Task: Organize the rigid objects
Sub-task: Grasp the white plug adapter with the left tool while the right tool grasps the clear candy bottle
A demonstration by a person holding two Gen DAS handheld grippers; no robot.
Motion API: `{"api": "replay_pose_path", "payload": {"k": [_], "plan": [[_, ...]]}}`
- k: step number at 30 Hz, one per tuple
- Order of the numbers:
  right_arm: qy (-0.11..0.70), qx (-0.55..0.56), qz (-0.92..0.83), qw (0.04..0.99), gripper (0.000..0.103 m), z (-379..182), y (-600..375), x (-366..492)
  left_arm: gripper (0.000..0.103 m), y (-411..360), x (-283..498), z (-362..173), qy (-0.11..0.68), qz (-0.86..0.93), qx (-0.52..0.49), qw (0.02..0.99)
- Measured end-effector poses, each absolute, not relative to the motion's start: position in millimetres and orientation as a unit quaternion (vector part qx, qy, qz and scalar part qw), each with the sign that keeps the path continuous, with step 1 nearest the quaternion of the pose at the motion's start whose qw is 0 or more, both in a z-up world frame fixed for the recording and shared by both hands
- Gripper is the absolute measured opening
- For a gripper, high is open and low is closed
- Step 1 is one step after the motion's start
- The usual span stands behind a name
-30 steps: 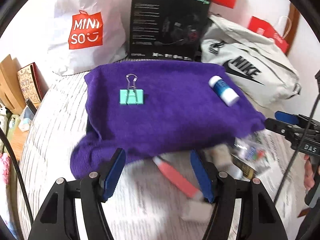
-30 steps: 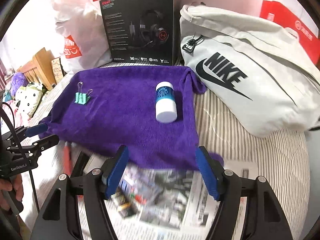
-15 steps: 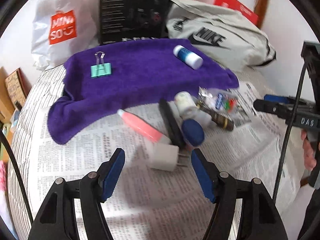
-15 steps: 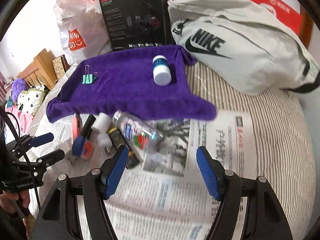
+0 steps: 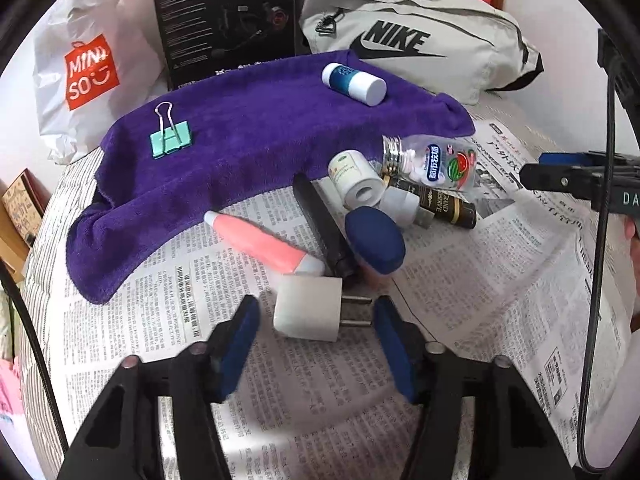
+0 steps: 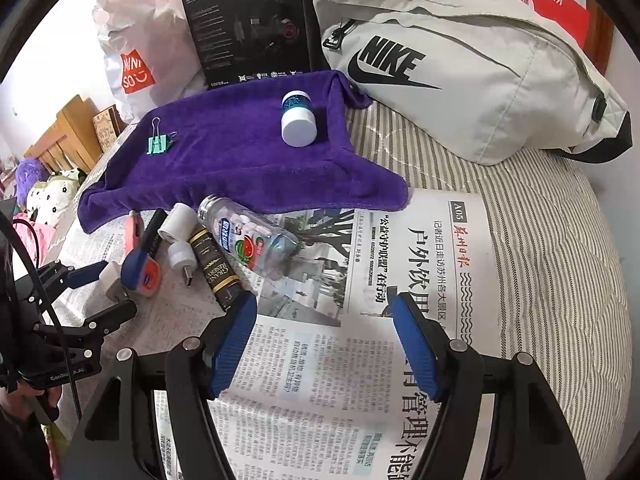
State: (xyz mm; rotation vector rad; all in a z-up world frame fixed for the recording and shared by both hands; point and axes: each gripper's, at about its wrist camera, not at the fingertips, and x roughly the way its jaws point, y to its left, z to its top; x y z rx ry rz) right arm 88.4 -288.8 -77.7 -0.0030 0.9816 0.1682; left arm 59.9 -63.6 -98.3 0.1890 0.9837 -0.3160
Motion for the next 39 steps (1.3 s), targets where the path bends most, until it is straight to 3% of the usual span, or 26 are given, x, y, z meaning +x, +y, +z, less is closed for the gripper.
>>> {"api": "replay_pose_path", "payload": {"k": [2, 29, 32, 34, 39], "plan": [[0.471, 0.001, 0.081, 0.878, 0.070, -79.4, -289.4, 90.3, 0.043, -64.3, 61.6, -97.8, 0.469, -0.157, 0.085, 0.865], [0.461, -0.156, 0.206, 0.849, 0.070, -103.3, -212.1, 158.0, 0.043, -23.3, 71.3, -98.4, 0.481, -0.126, 0.034, 0.867], [0.466, -0.146, 0.207, 0.847, 0.065, -103.6, -212.7, 161.4, 0.043, -24.9, 71.4, -98.6, 0.481, -0.125, 0.036, 0.867], [0.475, -0.143, 0.198, 0.845, 0.052, -104.7, -216.6, 161.0, 0.043, -25.3, 71.0, -98.6, 0.480, -0.124, 0.037, 0.867], [0.494, -0.129, 0.152, 0.846, 0.046, -110.2, -238.8, 151.8, 0.043, -23.3, 69.8, -97.9, 0.479, -0.123, 0.031, 0.869]]}}
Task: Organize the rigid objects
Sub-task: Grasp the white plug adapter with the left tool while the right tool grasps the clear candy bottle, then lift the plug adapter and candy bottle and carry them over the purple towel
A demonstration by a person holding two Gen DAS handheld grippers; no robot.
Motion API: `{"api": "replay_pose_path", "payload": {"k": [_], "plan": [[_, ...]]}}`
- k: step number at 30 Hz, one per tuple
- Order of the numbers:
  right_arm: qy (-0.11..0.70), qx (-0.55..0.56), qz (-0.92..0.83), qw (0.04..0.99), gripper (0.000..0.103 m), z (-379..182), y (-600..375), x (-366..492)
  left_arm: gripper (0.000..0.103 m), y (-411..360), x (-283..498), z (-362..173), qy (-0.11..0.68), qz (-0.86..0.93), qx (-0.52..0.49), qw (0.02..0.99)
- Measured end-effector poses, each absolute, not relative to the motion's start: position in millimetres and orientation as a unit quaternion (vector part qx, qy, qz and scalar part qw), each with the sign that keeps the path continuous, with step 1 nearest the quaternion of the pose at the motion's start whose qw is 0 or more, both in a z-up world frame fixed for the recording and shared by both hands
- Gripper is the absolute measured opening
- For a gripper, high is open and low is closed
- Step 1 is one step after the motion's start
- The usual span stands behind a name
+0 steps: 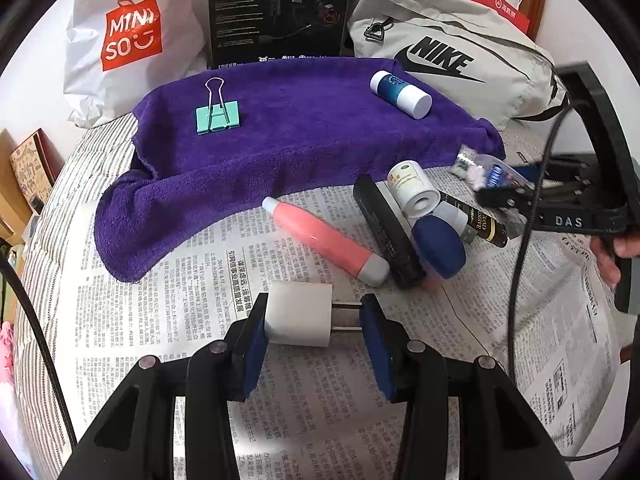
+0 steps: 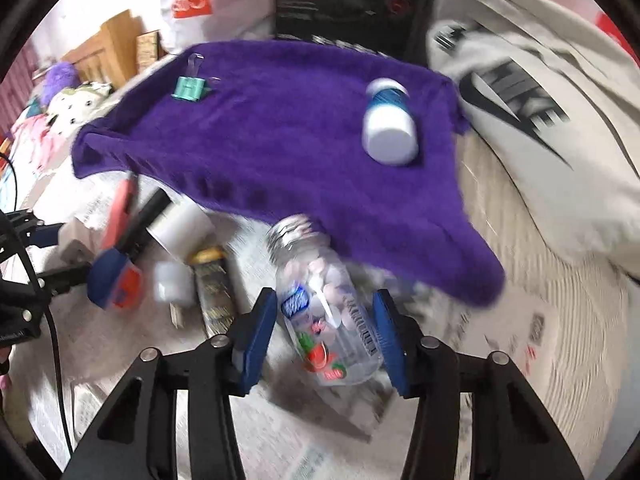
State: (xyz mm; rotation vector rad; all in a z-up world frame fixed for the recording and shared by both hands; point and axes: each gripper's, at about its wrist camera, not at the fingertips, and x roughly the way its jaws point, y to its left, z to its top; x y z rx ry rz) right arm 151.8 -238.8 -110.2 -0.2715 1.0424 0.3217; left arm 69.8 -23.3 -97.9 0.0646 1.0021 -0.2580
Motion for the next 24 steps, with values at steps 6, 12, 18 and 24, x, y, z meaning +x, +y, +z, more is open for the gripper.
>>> {"api": "replay_pose_path", "payload": {"k": [6, 12, 18, 24], "plan": [[0.500, -0.086, 0.128, 0.852, 0.046, -115.0, -264.6, 139.3, 0.043, -23.7, 68.0, -97.8, 0.477, -0.119, 0.032, 0.870], [0.489, -0.096, 0.128, 0.857, 0.046, -117.5, -261.6, 145.1, 0.043, -25.5, 68.6, -98.2, 0.477, -0.112, 0.033, 0.871], [0.468, -0.098, 0.129, 0.869, 0.046, -120.6, -260.3, 142.8, 0.043, -28.8, 68.3, -99.3, 0.472, -0.105, 0.043, 0.874], [0.477, -0.085, 0.127, 0.865, 0.046, -119.9, -262.9, 143.7, 0.043, -29.8, 69.2, -99.5, 0.470, -0.101, 0.045, 0.876]]}}
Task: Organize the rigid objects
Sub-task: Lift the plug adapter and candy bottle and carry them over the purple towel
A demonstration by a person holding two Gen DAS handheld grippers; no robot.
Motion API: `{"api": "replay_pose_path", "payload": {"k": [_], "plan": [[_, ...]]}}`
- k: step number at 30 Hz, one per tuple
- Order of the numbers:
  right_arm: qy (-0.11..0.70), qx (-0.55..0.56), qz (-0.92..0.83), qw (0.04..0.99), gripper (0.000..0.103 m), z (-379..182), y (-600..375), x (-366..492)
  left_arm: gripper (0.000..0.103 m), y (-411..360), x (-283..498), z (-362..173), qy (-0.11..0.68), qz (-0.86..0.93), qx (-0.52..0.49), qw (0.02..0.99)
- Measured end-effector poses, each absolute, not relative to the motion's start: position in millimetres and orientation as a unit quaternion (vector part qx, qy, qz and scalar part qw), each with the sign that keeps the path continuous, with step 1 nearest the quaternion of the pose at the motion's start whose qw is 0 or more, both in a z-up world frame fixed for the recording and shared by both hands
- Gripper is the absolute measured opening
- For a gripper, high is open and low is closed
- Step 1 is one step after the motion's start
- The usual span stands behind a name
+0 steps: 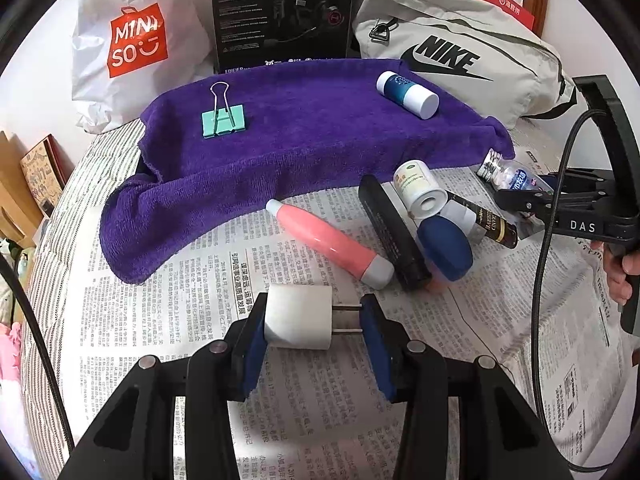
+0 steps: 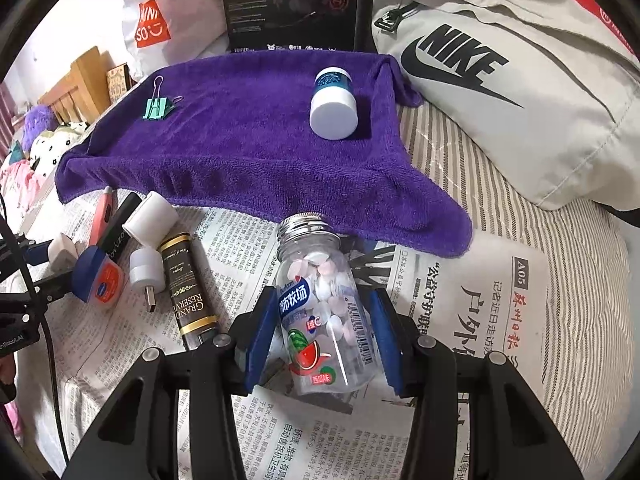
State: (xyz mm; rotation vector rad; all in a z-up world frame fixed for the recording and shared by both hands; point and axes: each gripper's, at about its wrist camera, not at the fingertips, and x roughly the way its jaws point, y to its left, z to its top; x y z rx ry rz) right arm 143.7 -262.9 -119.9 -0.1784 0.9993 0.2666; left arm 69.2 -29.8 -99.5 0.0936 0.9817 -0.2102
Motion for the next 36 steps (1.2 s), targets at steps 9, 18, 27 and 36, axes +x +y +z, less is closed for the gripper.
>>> {"api": "replay_pose_path", "payload": {"k": [9, 18, 27, 36], "plan": [[0.484, -0.085, 0.131, 0.861, 0.044, -119.0, -264.8, 139.8, 0.042, -30.4, 69.8, -100.0, 0.469, -0.098, 0.045, 0.877], [0.492, -0.099, 0.136, 0.854, 0.041, -117.6, -258.8, 128.8, 0.042, -29.0, 69.6, -99.6, 0.473, -0.094, 0.050, 0.875], [0.485, -0.093, 0.135, 0.859, 0.041, -118.7, -257.9, 134.1, 0.042, -30.2, 71.1, -100.7, 0.470, -0.096, 0.055, 0.876], [0.485, -0.073, 0.144, 0.859, 0.040, -103.2, -264.2, 125.8, 0.042, -21.0, 67.8, -91.0, 0.472, -0.097, 0.043, 0.875]]}}
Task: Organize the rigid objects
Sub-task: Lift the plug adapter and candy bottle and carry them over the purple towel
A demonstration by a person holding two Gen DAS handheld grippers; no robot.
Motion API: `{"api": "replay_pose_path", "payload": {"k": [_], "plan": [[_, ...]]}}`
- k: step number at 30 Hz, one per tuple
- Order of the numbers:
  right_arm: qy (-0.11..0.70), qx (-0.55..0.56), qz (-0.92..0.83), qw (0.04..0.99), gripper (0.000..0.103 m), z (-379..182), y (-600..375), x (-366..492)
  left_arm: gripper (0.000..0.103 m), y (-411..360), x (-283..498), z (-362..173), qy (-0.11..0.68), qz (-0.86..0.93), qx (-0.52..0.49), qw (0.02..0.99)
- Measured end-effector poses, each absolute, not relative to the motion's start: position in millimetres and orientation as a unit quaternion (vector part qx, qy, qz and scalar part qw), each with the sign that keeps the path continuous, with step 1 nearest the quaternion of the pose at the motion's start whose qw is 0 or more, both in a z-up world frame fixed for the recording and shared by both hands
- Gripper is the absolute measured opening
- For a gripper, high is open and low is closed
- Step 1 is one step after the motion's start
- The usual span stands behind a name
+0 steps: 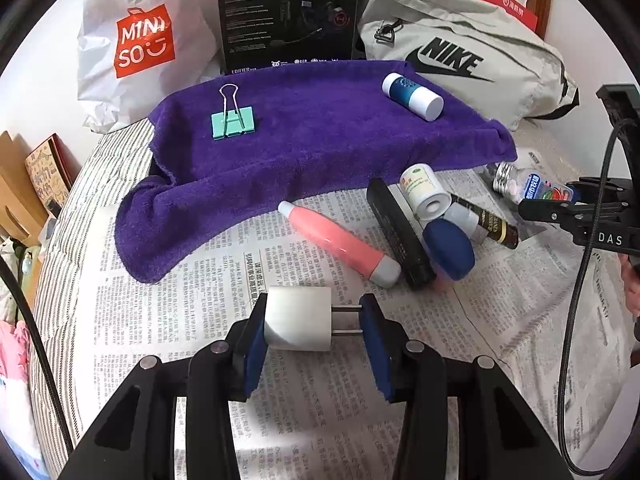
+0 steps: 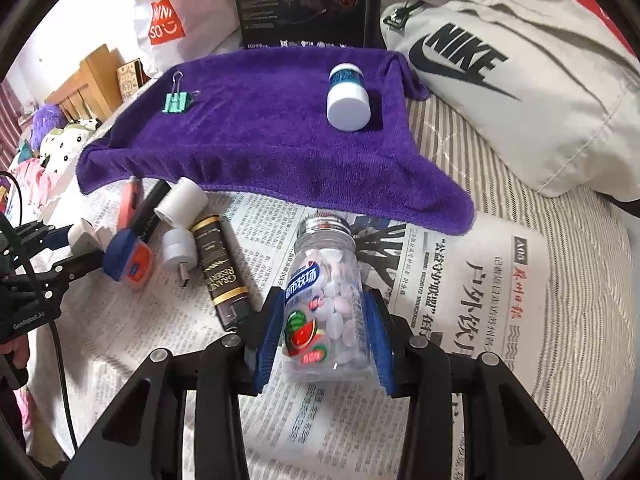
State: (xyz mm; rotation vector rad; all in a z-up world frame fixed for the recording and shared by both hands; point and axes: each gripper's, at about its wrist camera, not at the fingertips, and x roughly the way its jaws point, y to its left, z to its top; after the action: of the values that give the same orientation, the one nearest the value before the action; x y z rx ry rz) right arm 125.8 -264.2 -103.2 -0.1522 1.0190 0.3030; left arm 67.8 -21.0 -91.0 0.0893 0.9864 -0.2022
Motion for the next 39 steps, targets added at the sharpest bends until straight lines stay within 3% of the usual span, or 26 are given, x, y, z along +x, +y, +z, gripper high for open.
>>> {"api": "replay_pose_path", "payload": {"k": [24, 39], "plan": [[0.492, -0.099, 0.144, 0.853, 0.040, -118.3, -254.0, 130.9, 0.042, -22.0, 71.9, -99.4, 0.478, -0.092, 0.051, 0.872], [0.478, -0.076, 0.167, 0.859, 0.040, -85.5, -260.0, 120.0, 0.042, -7.4, 68.2, -77.0, 0.466, -0.091, 0.033, 0.880]]}}
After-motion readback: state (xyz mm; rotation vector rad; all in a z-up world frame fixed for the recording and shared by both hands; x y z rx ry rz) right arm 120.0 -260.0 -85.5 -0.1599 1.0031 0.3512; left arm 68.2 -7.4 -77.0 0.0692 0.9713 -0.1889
